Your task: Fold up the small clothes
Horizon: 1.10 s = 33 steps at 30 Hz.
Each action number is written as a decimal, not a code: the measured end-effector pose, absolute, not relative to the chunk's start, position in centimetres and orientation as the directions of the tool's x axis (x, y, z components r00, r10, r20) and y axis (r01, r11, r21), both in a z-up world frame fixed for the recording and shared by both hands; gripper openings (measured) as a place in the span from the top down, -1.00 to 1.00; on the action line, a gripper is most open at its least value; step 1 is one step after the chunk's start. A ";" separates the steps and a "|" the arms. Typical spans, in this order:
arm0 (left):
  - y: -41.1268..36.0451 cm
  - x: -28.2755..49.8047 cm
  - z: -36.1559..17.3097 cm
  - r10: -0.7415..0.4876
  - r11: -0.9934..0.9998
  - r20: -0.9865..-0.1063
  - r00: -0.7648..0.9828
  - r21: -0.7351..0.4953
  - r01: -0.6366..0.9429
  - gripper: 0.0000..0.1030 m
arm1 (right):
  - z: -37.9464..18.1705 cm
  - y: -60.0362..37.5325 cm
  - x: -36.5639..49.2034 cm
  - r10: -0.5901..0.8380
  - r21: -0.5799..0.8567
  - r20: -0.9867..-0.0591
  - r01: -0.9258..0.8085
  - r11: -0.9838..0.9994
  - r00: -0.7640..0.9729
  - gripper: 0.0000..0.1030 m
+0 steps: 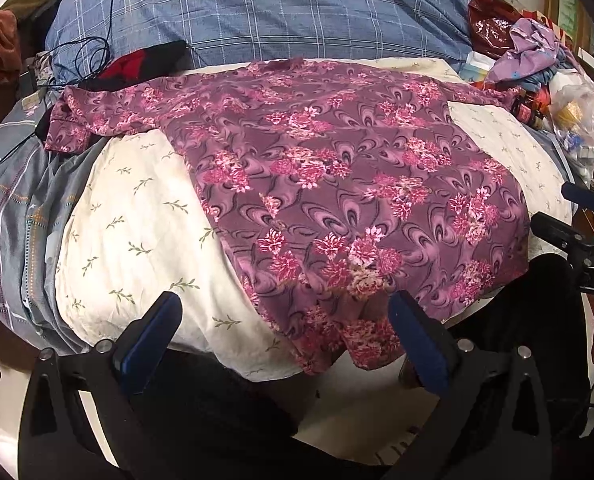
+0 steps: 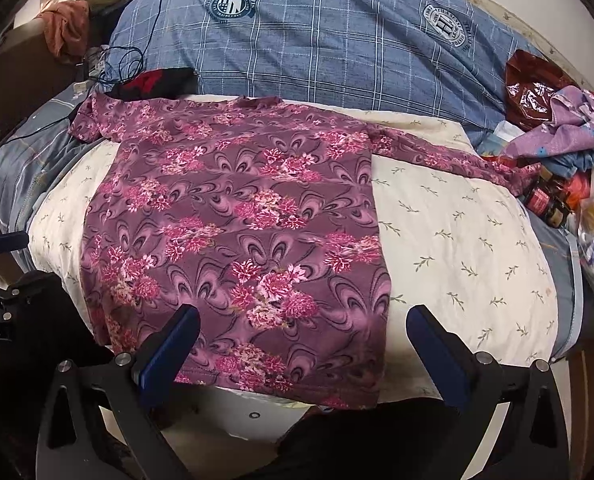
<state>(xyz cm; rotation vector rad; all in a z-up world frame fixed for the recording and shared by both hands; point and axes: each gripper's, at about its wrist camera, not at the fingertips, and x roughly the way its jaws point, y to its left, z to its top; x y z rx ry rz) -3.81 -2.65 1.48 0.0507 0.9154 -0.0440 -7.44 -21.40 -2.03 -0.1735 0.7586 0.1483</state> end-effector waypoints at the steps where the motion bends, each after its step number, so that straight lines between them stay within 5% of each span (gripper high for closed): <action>1: -2.6 -3.8 1.4 -0.019 0.998 -0.795 0.606 0.021 0.058 -1.00 | -2.0 -21.4 -7.5 0.070 -0.103 -0.694 -0.195 0.975 0.717 -1.00; 33: -3.2 -2.7 0.6 -0.040 0.997 -0.824 0.565 0.001 0.072 -1.00 | -2.9 -22.3 -6.7 0.069 -0.072 -0.711 -0.170 0.983 0.700 -1.00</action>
